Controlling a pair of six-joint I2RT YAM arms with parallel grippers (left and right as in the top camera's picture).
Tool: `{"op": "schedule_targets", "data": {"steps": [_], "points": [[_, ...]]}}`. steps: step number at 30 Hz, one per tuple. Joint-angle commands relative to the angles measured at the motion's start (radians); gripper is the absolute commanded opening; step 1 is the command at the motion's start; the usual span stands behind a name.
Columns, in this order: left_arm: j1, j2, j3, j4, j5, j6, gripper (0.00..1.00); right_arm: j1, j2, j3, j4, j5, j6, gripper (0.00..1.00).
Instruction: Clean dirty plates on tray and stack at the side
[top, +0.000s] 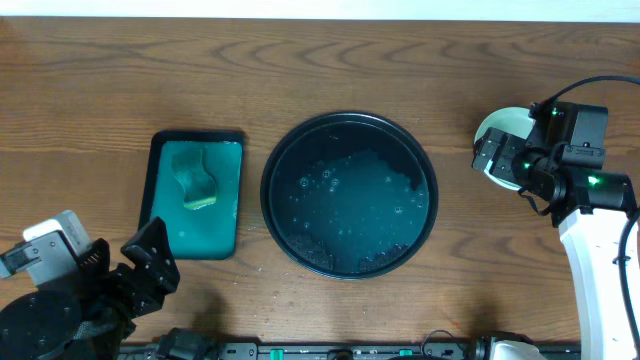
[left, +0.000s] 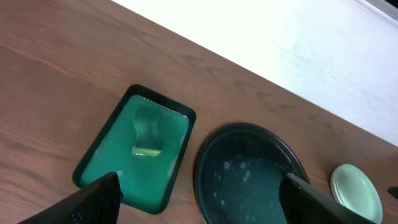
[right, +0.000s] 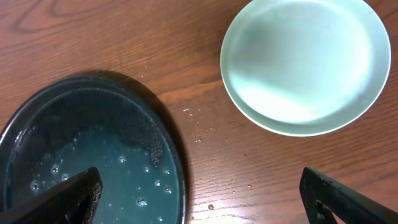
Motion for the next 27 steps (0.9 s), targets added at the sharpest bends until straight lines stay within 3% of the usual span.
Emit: {"op": "schedule_targets", "data": {"steps": [1, 6, 12, 17, 19, 20, 24, 27], "points": [[0.003, 0.000, -0.001, -0.035, -0.013, -0.009, 0.82, 0.006, 0.000, 0.010, -0.002, 0.009, -0.009, 0.99], [0.003, 0.000, -0.003, -0.031, -0.101, 0.044, 0.82, 0.006, 0.000, 0.010, -0.002, 0.009, -0.009, 0.99], [0.004, -0.008, -0.041, 0.232, -0.098, 0.418, 0.82, 0.006, 0.000, 0.010, -0.002, 0.009, -0.009, 0.99], [0.046, -0.063, -0.124, 0.507, -0.024, 0.613, 0.82, 0.006, 0.000, 0.010, -0.002, 0.009, -0.009, 0.99], [0.075, -0.097, -0.182, 0.633, 0.027, 0.649, 0.82, 0.006, 0.000, 0.010, -0.002, 0.009, -0.009, 0.99], [0.106, -0.140, -0.262, 0.773, 0.084, 0.661, 0.82, 0.006, 0.000, 0.010, -0.002, 0.009, -0.009, 0.99], [0.161, -0.230, -0.447, 1.014, 0.191, 0.661, 0.82, 0.006, 0.000, 0.010, -0.002, 0.009, -0.009, 0.99], [0.204, -0.326, -0.669, 1.240, 0.264, 0.652, 0.82, 0.006, 0.000, 0.010, -0.002, 0.009, -0.009, 0.99]]}}
